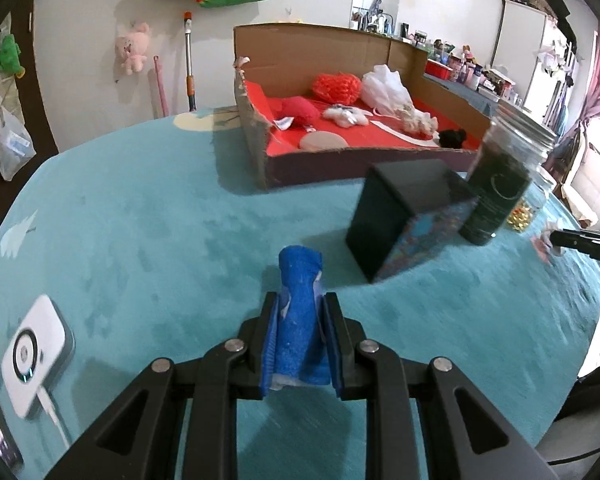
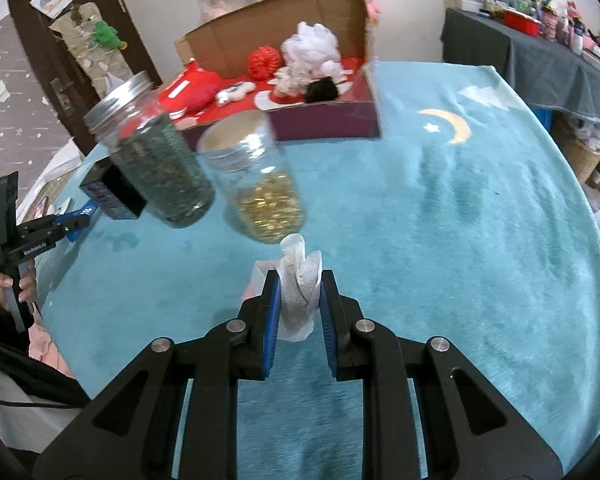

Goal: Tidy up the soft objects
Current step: 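Carry the blue tube and white tissue over the box and lower them inside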

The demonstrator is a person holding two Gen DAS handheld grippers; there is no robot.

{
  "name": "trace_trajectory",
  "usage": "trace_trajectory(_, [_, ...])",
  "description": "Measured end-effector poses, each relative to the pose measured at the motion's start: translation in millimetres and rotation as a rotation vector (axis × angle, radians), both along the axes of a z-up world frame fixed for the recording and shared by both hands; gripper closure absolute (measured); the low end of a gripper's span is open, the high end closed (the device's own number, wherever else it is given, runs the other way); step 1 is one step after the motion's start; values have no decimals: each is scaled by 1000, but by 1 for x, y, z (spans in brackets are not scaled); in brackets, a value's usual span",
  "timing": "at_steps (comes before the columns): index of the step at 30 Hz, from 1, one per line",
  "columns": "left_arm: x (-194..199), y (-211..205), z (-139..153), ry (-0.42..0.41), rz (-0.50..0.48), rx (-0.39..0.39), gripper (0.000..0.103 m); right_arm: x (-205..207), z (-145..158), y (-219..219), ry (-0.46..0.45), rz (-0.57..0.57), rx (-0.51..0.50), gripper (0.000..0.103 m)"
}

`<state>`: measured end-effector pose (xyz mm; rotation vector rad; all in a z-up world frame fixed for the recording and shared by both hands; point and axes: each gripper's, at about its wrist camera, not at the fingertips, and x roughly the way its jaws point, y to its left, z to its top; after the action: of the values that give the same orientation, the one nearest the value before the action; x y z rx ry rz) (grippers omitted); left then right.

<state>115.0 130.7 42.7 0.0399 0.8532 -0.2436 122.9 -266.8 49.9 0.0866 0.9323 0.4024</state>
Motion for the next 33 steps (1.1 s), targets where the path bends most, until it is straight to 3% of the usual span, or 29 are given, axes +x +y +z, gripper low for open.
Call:
trace_trajectory(17, [51,1,12,-68,-162,17,80,52,8,-14,-35,4,-34,85])
trace_trajectory(33, [70,-1,26,-101,-248,-43,80,77,22,-9,-60,64,9,85])
